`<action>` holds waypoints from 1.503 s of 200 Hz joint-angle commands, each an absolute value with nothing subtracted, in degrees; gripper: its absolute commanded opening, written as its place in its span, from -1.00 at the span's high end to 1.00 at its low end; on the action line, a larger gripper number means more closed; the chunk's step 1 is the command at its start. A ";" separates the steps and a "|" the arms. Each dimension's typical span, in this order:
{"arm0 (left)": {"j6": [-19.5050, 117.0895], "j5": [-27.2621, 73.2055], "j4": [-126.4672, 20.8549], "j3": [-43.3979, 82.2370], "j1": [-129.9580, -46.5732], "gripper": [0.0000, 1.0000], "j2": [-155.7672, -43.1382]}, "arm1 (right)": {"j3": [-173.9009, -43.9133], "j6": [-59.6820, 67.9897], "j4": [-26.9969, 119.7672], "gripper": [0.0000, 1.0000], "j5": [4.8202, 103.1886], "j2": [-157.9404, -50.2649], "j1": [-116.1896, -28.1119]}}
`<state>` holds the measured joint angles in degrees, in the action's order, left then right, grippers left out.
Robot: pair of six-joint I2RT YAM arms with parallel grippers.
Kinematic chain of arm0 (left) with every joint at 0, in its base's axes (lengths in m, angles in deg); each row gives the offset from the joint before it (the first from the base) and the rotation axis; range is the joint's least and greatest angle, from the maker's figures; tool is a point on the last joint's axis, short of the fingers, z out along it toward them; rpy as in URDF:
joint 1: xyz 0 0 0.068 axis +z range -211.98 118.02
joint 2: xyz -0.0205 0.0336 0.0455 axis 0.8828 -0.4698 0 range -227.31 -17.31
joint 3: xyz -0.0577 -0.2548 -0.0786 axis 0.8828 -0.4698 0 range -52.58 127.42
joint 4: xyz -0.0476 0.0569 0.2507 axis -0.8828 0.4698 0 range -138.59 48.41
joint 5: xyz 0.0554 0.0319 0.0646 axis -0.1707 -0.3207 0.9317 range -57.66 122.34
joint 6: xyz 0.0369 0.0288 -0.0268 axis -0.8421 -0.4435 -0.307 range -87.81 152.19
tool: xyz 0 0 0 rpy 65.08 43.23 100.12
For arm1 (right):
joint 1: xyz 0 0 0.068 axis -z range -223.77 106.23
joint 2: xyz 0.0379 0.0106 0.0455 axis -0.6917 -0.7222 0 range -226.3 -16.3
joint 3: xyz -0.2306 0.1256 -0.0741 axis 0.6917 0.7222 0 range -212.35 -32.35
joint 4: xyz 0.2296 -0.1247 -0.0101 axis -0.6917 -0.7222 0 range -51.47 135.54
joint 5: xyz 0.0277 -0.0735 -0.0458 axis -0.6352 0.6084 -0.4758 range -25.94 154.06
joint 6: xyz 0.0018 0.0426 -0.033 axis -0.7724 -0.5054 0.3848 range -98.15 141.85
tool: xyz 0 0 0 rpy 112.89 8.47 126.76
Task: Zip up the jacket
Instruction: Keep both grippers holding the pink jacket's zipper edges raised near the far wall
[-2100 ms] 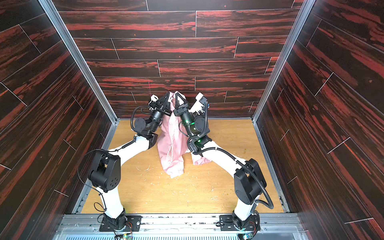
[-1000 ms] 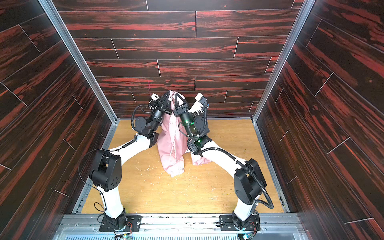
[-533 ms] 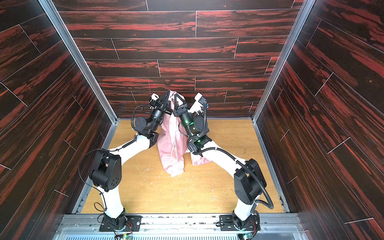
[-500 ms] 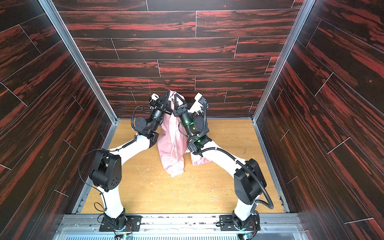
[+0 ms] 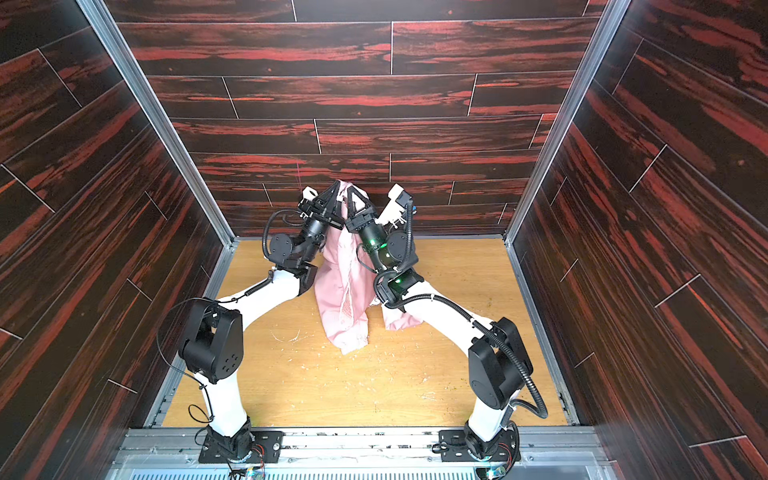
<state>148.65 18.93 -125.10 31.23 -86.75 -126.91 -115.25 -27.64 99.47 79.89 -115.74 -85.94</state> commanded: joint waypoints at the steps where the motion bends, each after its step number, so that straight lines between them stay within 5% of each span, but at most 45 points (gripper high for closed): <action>1: 149.53 18.85 -129.36 33.81 -87.04 1.00 -126.90 | -117.08 -28.35 101.31 1.00 79.44 -116.40 -86.57; 300: 149.08 18.36 -129.36 30.66 -87.77 1.00 -125.50 | -116.09 -27.28 101.32 1.00 82.69 -114.82 -86.31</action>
<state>148.63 18.91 -125.10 30.75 -87.34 -126.91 -115.33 -27.58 99.07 82.08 -115.74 -85.94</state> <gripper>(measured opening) 0.063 0.051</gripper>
